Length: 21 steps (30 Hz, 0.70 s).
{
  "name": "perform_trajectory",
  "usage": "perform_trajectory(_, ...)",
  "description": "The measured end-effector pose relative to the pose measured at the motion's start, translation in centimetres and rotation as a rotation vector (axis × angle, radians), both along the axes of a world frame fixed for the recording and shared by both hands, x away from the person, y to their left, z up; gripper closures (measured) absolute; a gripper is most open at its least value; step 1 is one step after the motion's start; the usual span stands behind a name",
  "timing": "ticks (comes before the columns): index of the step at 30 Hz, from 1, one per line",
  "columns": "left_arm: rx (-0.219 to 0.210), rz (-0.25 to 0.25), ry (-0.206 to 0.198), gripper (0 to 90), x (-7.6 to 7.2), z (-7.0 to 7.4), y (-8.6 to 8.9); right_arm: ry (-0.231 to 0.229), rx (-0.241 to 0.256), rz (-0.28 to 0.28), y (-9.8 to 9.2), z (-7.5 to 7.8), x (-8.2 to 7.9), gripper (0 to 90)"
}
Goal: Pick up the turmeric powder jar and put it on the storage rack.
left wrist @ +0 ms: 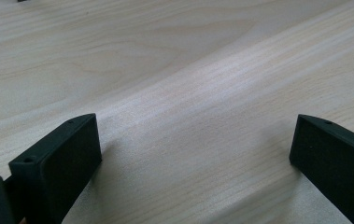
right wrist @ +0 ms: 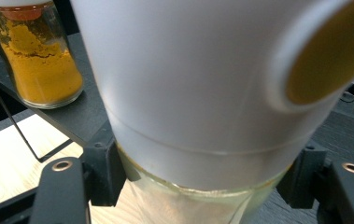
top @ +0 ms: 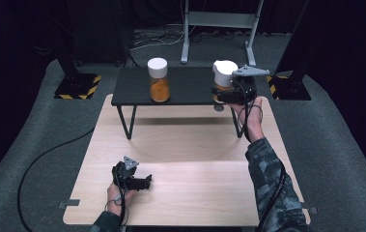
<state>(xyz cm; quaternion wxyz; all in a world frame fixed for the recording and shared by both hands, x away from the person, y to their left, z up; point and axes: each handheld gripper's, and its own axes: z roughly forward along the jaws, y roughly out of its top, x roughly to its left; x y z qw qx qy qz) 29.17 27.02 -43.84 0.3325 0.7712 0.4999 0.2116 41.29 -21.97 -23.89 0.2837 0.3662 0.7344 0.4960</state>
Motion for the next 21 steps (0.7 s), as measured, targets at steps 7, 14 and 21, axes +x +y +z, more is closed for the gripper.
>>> perform_trajectory(7,0.001,-0.004,0.002,1.7,0.0,0.0,0.1,0.007,0.004,0.01,0.9,0.2,0.8,29.6)
perform_trajectory(14,-0.001,-0.002,0.001,1.7,0.0,0.0,0.1,0.021,0.01,0.013,1.3,0.2,1.6,29.6)
perform_trajectory(21,-0.001,-0.002,0.001,1.7,0.0,0.0,0.1,0.032,0.009,0.02,1.7,0.2,2.1,29.5)
